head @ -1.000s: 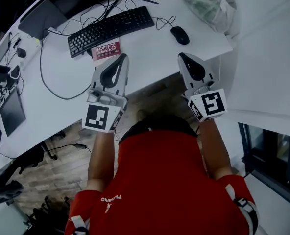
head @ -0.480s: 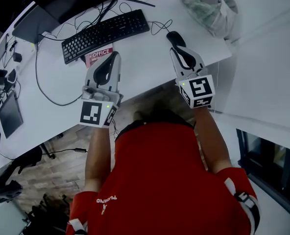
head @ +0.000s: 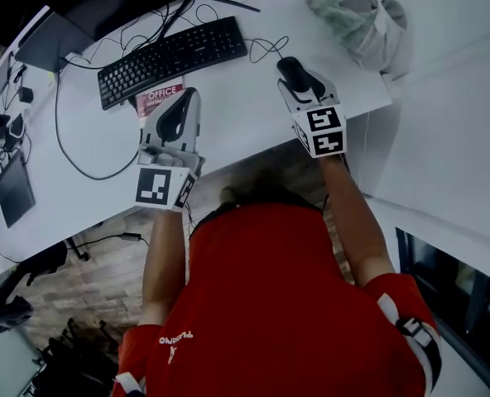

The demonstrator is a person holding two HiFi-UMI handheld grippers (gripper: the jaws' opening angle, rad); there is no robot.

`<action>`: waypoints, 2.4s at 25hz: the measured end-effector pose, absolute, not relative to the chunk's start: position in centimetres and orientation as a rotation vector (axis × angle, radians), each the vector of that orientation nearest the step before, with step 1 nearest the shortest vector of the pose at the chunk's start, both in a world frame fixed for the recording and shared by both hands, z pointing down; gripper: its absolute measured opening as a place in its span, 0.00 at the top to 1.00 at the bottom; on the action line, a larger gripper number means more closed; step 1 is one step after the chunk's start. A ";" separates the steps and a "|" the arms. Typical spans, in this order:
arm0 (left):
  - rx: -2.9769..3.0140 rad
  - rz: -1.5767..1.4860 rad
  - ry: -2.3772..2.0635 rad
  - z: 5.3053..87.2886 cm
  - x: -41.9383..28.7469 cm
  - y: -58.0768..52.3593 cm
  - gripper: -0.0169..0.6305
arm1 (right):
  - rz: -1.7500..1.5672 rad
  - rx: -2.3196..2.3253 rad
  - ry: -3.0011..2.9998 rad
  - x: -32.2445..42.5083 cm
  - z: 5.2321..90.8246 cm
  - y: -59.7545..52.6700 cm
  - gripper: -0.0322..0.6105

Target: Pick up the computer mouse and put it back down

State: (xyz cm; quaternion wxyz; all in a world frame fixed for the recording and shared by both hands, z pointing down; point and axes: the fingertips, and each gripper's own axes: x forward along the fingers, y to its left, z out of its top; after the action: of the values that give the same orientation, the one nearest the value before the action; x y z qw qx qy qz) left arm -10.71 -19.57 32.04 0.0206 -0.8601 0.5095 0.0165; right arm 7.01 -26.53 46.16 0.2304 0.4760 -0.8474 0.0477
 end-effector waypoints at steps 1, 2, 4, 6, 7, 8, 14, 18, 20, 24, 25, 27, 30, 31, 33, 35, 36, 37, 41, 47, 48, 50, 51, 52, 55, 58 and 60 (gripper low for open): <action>-2.666 0.044 1.586 32.2 -10.7 -19.8 0.96 | 0.144 1.300 -2.313 7.2 47.0 -27.1 0.60; -2.665 0.037 1.590 32.2 -10.6 -20.1 0.96 | 0.157 1.290 -2.293 7.5 47.9 -27.7 0.58; -2.663 0.023 1.595 32.4 -10.4 -20.6 0.96 | 0.191 1.268 -2.254 7.9 49.6 -28.7 0.54; -2.662 0.008 1.599 32.6 -10.3 -20.9 0.96 | 0.228 1.248 -2.220 8.3 51.1 -29.6 0.50; -2.662 0.001 1.602 32.7 -10.2 -21.1 0.96 | 0.246 1.241 -2.209 8.5 51.7 -30.0 0.49; -2.662 -0.006 1.605 32.8 -10.2 -21.3 0.96 | 0.262 1.235 -2.199 8.6 52.2 -30.4 0.48; -2.662 -0.048 1.636 33.7 -10.3 -21.9 0.96 | 0.345 1.193 -2.159 9.0 55.1 -31.9 0.46; -2.656 -0.067 1.661 34.0 -10.7 -21.9 0.96 | 0.389 1.180 -2.139 9.1 56.3 -32.3 0.45; -2.651 -0.074 1.672 34.2 -10.9 -21.9 0.96 | 0.395 1.178 -2.133 9.2 56.6 -32.5 0.46; -2.642 -0.084 1.690 34.3 -11.2 -21.8 0.96 | 0.394 1.171 -2.134 9.2 56.7 -32.6 0.47; -2.641 -0.086 1.691 34.4 -11.2 -21.7 0.96 | 0.392 1.168 -2.135 9.2 56.7 -32.5 0.48; -2.641 -0.087 1.689 34.4 -11.1 -21.6 0.96 | 0.393 1.160 -2.139 9.2 56.7 -32.5 0.49; -2.642 -0.089 1.682 34.2 -11.0 -21.4 0.96 | 0.392 1.155 -2.145 9.1 56.6 -32.3 0.49; -2.642 -0.090 1.679 34.2 -11.0 -21.3 0.96 | 0.390 1.158 -2.150 9.1 56.5 -32.3 0.50; -2.641 -0.089 1.675 34.1 -11.0 -21.1 0.96 | 0.384 1.172 -2.165 9.1 55.9 -32.1 0.50; -2.639 -0.082 1.674 33.9 -10.9 -20.9 0.96 | 0.374 1.190 -2.188 9.1 55.0 -31.9 0.50; -2.637 -0.077 1.674 33.9 -10.9 -20.7 0.96 | 0.368 1.198 -2.201 9.0 54.4 -31.8 0.50; -2.636 -0.072 1.672 33.8 -10.9 -20.6 0.96 | 0.362 1.204 -2.215 9.0 53.7 -31.6 0.50; -2.634 -0.049 1.659 33.2 -10.8 -20.0 0.96 | 0.331 1.225 -2.274 8.5 50.1 -30.7 0.50; -2.627 -0.007 1.650 32.2 -10.7 -19.0 0.96 | 0.274 1.272 -2.401 8.0 42.7 -28.6 0.50; -2.626 -0.002 1.649 32.0 -10.7 -18.9 0.96 | 0.260 1.279 -2.422 7.9 41.4 -28.1 0.50; -2.624 0.008 1.647 31.6 -10.8 -18.6 0.96 | 0.231 1.286 -2.464 7.7 38.9 -27.0 0.50; -2.622 0.012 1.645 31.4 -10.8 -18.4 0.96 | 0.218 1.289 -2.485 7.6 37.7 -26.4 0.50; -2.621 0.017 1.641 31.2 -10.7 -18.3 0.96 | 0.205 1.292 -2.505 7.6 36.6 -25.9 0.50; -2.613 0.042 1.626 30.3 -10.6 -17.8 0.96 | 0.178 1.304 -2.564 7.5 33.6 -24.3 0.50; -2.609 0.062 1.613 29.5 -10.7 -17.4 0.96 | 0.157 1.321 -2.610 7.6 31.0 -22.6 0.50; -2.608 0.072 1.607 29.2 -10.8 -17.2 0.96 | 0.142 1.335 -2.632 7.8 29.6 -21.7 0.50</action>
State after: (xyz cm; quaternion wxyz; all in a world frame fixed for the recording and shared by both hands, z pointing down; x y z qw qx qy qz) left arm -10.80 -17.21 29.16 0.0388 -0.8504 0.5241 0.0236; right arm 7.77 -21.68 29.60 0.0933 0.4499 -0.8869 0.0479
